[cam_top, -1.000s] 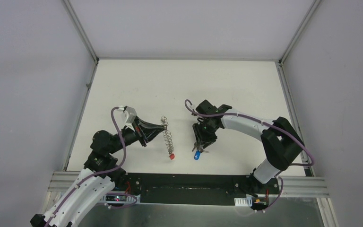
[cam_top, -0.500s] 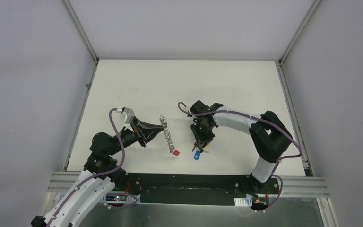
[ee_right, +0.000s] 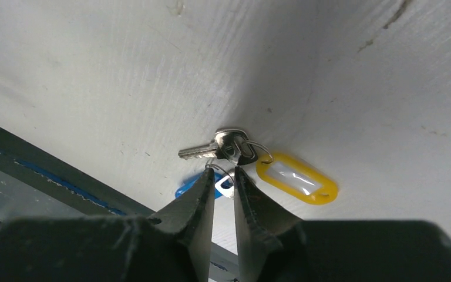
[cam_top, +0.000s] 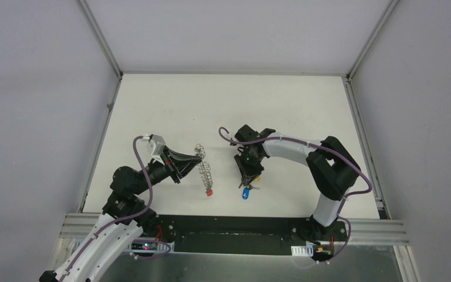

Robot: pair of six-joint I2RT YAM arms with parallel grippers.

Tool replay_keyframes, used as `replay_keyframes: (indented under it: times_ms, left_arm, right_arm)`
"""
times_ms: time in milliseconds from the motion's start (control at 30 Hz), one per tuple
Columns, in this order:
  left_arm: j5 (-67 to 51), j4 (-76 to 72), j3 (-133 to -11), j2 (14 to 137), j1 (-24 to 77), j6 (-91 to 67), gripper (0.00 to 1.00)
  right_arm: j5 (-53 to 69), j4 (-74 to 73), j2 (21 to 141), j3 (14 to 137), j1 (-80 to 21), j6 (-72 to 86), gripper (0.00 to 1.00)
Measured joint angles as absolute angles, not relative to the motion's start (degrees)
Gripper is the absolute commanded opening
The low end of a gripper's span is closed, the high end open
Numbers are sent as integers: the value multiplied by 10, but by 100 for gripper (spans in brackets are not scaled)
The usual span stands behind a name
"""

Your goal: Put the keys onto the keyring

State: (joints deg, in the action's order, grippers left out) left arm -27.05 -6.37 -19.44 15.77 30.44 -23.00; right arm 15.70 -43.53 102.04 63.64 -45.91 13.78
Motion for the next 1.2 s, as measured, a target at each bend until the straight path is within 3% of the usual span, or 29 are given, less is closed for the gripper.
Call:
replay_keyframes:
  times_ms: [267, 500, 733, 1000, 1200]
  left_arm:
    - [-264, -41, -194, 147, 304, -230, 0]
    - [-255, -28, -194, 138, 304, -229, 0]
    - [-253, -17, -194, 137, 304, -229, 0]
    - [-254, -13, -194, 137, 304, -230, 0]
    - [-254, -13, -194, 137, 304, -230, 0]
  right_arm:
    - [175, -420, 1023, 636, -459, 138, 9]
    - [182, -419, 1023, 629, -459, 136, 9]
    - [198, -416, 1014, 614, -459, 131, 18]
    - [199, -417, 991, 597, -459, 130, 20]
    - [173, -415, 948, 588, -459, 135, 31]
